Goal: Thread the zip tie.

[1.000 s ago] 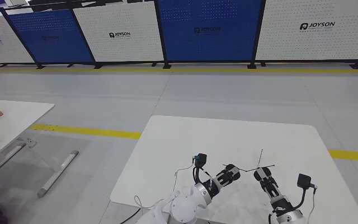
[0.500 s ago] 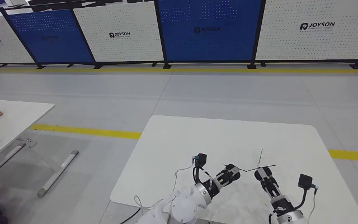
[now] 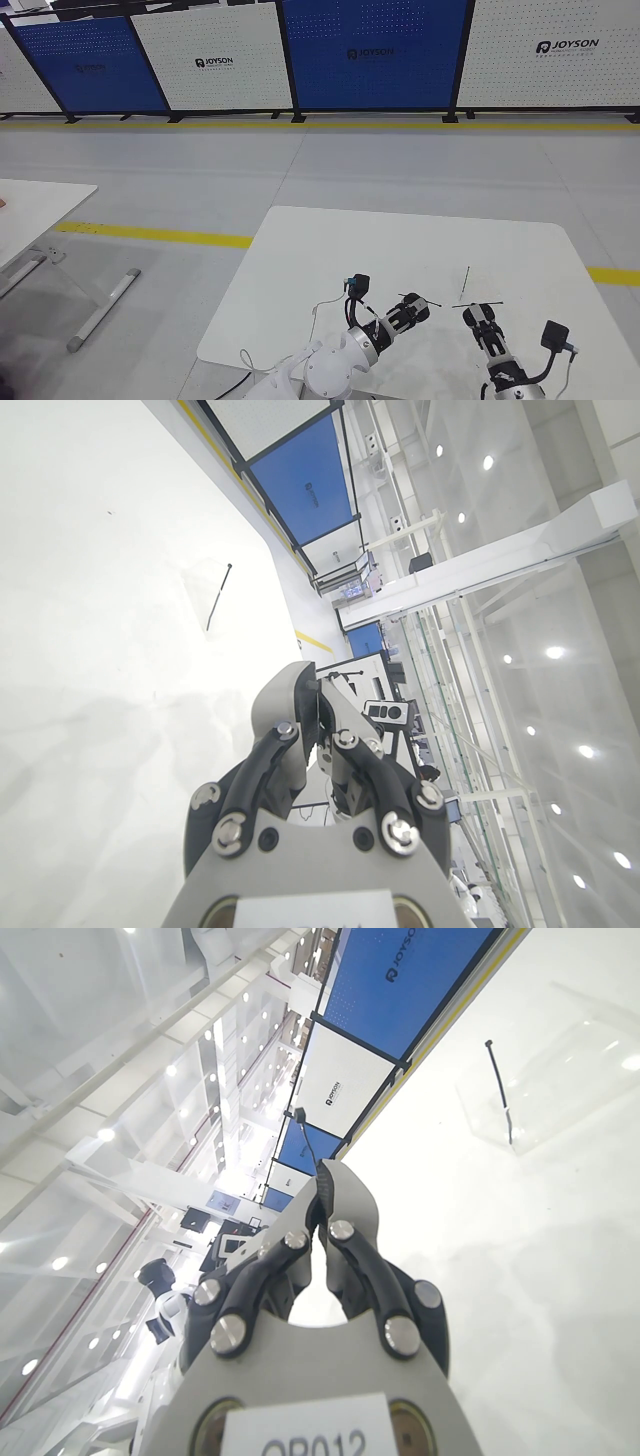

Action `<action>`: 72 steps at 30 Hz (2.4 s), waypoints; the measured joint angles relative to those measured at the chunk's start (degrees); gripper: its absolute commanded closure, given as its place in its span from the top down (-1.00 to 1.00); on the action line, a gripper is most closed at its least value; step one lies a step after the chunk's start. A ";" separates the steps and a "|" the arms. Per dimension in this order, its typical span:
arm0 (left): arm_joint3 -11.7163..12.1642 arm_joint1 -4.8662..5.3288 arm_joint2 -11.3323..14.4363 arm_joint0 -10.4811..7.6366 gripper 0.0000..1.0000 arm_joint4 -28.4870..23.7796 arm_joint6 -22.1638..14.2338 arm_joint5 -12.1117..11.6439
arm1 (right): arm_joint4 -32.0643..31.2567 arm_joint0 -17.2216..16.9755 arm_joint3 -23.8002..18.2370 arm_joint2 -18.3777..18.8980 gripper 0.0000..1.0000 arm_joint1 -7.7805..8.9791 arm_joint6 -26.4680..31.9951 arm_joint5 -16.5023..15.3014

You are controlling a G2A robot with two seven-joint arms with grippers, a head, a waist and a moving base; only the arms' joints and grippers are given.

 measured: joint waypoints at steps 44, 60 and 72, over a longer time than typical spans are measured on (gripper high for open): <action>-1.92 0.80 -1.45 0.88 -1.00 1.51 -4.97 -0.92 | 6.03 0.35 -0.49 1.11 -1.00 0.10 6.80 -2.15; -1.93 0.77 -1.36 0.97 -1.00 1.64 -4.53 -1.39 | 5.55 0.00 -0.79 0.76 -1.00 -0.03 5.96 -2.51; -0.20 0.63 -1.12 0.52 -1.00 2.31 -3.63 -0.01 | 6.62 -0.86 -1.02 1.64 -1.00 -0.08 5.23 -3.18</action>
